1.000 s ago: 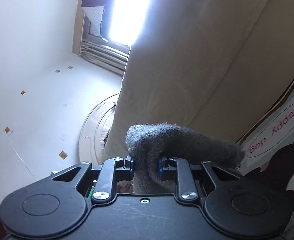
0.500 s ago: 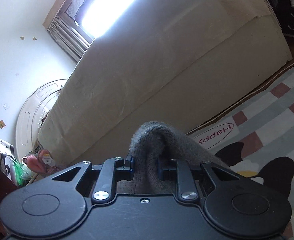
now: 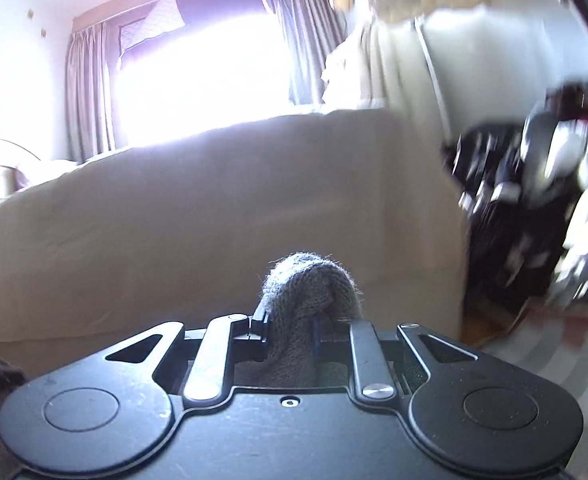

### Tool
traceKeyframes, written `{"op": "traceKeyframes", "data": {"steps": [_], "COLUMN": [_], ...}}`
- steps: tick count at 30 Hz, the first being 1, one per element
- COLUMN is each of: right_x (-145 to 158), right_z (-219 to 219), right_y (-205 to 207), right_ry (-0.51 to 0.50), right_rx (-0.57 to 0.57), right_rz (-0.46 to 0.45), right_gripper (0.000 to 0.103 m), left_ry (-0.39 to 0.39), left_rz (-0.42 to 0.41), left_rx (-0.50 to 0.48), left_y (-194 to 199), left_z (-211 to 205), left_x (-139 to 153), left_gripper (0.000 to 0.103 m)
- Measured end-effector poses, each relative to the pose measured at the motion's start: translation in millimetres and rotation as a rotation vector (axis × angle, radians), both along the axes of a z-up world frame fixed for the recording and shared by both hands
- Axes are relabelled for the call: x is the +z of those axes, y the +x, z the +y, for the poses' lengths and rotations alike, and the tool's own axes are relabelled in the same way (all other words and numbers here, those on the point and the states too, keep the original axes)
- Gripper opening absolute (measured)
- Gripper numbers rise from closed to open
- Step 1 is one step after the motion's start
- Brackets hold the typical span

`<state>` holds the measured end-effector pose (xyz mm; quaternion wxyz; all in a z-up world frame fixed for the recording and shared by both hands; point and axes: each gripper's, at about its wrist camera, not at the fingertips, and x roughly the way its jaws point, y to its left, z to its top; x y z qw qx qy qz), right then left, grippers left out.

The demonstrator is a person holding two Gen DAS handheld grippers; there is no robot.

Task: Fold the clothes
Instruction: 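Lift the sweater with the right gripper while the left gripper holds a sleeve, then release the sweater from both grippers and let it drop flat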

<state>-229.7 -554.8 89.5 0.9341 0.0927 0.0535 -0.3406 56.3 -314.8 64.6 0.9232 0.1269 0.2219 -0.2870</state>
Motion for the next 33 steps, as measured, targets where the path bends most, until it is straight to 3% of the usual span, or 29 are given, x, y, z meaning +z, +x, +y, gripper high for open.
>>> {"op": "traceKeyframes", "data": {"steps": [2, 4, 5, 7, 8, 11, 13, 15, 20, 23, 26, 33], "right_x": [18.2, 13.7, 5.1, -40.9, -63.5, -122.7, -142.5, -160.0, -169.6, -172.9, -172.7, -189.1], "right_z": [-12.6, -30.8, -43.1, -80.7, -98.0, -114.0, -100.9, -84.9, -35.1, -8.3, 13.6, 49.2], "right_y": [6.7, 22.4, 32.9, 56.8, 67.2, 63.3, 45.9, 40.3, 28.4, 31.6, 27.7, 7.2], "right_ry": [-0.072, -0.128, -0.148, -0.068, -0.025, 0.155, 0.259, 0.355, 0.52, 0.605, 0.66, 0.744], "right_rx": [-0.077, -0.159, -0.205, -0.263, -0.289, -0.304, -0.239, -0.173, 0.079, 0.242, 0.349, 0.485], "right_rz": [0.033, 0.14, 0.214, 0.388, 0.469, 0.593, 0.543, 0.505, 0.346, 0.309, 0.276, 0.248], "right_gripper": [0.021, 0.022, 0.026, 0.038, 0.041, 0.042, 0.044, 0.044, 0.044, 0.044, 0.044, 0.045], "left_ry": [-0.031, -0.059, -0.062, -0.031, -0.015, 0.036, 0.088, 0.087, 0.026, -0.009, -0.026, -0.055], "left_rz": [-0.037, 0.005, 0.07, 0.235, 0.295, 0.284, 0.254, 0.292, 0.464, 0.561, 0.61, 0.646], "left_rx": [-0.03, -0.071, -0.088, -0.107, -0.11, -0.1, -0.088, -0.027, 0.183, 0.3, 0.329, 0.326], "left_y": [0.7, 5.4, 8.8, 11.1, 8.7, -8.8, -18.8, -19.0, -8.5, -3.3, -9.6, -14.0], "left_z": [-26.4, -52.3, -62.2, -73.1, -73.0, -43.2, -17.4, 19.6, 124.9, 185.5, 223.4, 244.7], "left_x": [13.2, 14.5, 9.9, -10.8, -23.5, -61.2, -86.5, -105.7, -146.7, -169.6, -178.2, -189.6], "left_gripper": [0.01, 0.02, 0.042, 0.078, 0.08, 0.08, 0.079, 0.077, 0.063, 0.055, 0.053, 0.053]}}
